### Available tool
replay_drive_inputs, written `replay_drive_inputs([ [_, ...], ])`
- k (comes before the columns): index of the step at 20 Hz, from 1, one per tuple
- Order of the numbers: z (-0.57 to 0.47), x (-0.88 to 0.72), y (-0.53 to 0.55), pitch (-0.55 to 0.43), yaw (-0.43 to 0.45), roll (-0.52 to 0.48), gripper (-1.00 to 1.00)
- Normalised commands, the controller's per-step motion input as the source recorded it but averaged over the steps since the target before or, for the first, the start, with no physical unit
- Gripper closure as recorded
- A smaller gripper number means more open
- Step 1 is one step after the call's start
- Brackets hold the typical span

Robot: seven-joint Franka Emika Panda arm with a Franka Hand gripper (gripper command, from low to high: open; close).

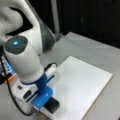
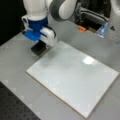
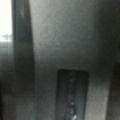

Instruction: Erasing curve lines

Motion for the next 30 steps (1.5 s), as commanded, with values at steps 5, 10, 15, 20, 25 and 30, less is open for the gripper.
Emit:
replay_drive_inputs([
  [5,0.08,0.1,-0.13,0.16,0.223,-0.002,1.0],
  [10,0.06,0.11,-0.14,0.152,0.224,0.007,1.0],
  [15,0.05,0.11,-0.14,0.141,0.224,0.015,1.0],
  [20,0.04,0.13,-0.16,0.092,0.311,0.101,1.0],
  [25,0.01,0.16,-0.19,0.082,0.17,0.13,1.0],
  [30,0.01,0.2,-0.26,0.065,0.091,0.142,1.0],
])
